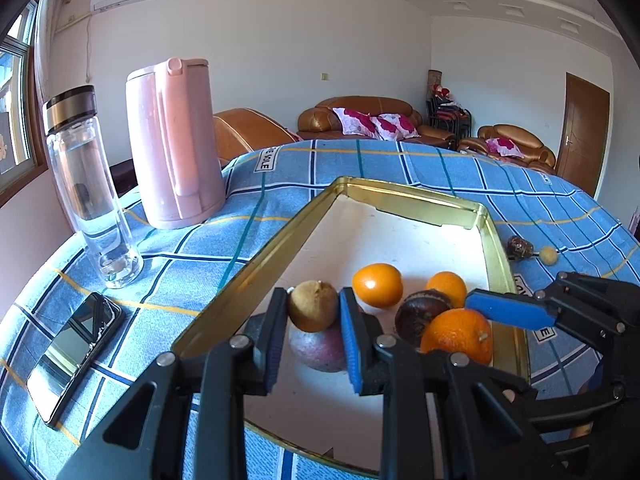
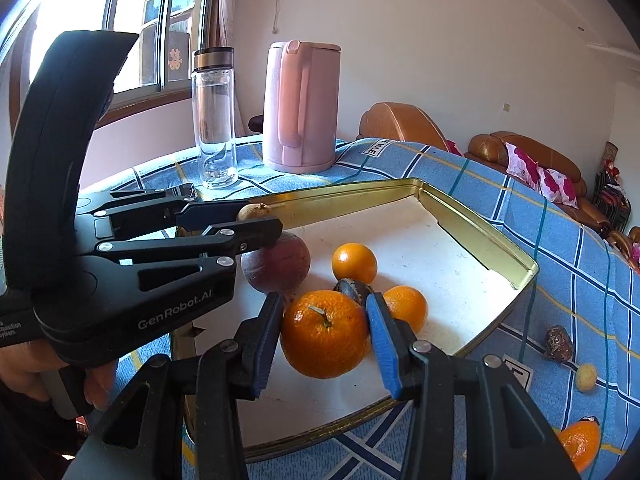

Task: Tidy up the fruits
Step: 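Lower both held fruits into the tray and open both tools, then withdraw both tools from the tray toward the remaining fruits, then grasp an orange with the left tool while the right tool grasps a brown mangosteen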

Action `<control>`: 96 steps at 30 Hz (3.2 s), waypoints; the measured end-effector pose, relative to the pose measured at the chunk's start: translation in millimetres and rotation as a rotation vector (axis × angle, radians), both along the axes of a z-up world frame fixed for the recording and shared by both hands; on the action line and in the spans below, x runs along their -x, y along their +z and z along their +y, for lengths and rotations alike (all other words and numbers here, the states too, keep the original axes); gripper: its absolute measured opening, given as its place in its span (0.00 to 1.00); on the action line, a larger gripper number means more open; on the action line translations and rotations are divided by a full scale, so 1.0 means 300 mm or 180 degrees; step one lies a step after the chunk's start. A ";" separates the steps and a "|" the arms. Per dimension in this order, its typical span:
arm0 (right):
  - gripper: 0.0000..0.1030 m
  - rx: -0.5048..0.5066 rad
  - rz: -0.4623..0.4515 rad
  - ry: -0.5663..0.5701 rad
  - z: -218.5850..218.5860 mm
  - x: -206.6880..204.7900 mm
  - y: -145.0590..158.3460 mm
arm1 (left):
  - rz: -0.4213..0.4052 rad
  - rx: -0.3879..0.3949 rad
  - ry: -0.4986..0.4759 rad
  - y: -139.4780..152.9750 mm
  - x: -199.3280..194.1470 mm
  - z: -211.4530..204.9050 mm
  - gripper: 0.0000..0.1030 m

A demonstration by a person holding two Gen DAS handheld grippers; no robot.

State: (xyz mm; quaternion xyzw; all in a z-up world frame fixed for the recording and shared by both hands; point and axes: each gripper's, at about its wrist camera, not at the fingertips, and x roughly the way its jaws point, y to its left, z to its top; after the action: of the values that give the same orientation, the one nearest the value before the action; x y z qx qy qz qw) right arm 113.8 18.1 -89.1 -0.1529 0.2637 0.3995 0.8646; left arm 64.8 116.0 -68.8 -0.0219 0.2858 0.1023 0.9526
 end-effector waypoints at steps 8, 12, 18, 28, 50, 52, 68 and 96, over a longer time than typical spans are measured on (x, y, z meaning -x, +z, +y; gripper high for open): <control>0.44 0.0010 0.0023 -0.0011 0.003 -0.004 -0.003 | 0.0070 -0.0039 -0.0092 -0.009 -0.009 -0.015 0.27; 0.44 0.0002 0.0007 -0.0034 -0.001 -0.003 -0.001 | 0.0067 -0.0024 -0.0086 -0.009 -0.008 -0.016 0.27; 0.52 0.0003 -0.0039 -0.0097 -0.005 -0.001 0.002 | 0.0041 0.0004 -0.0090 -0.006 0.001 -0.016 0.28; 0.66 -0.0064 -0.0146 -0.0213 -0.031 0.009 0.012 | -0.0044 0.0036 -0.0038 0.006 0.022 -0.016 0.52; 0.68 -0.0452 -0.0345 -0.1081 -0.458 0.003 0.089 | -0.0269 -0.0170 -0.0526 0.094 0.026 -0.325 0.73; 0.68 -0.0477 -0.0342 -0.1150 -0.493 0.001 0.092 | -0.0273 -0.0215 -0.0672 0.100 0.015 -0.389 0.75; 0.68 -0.0632 -0.0242 -0.2111 -0.866 -0.062 0.069 | 0.0198 -0.0267 -0.1385 0.007 -0.139 -0.772 0.75; 0.70 -0.0604 -0.0015 -0.2049 -0.866 -0.130 0.067 | 0.0516 0.0025 -0.1295 -0.058 -0.281 -0.686 0.46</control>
State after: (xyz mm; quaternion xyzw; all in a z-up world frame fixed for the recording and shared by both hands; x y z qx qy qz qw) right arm 152.9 -241.7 -68.8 0.0185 0.2581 0.1283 0.9574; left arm 149.0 -89.7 -86.1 0.0407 0.3604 -0.0917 0.9274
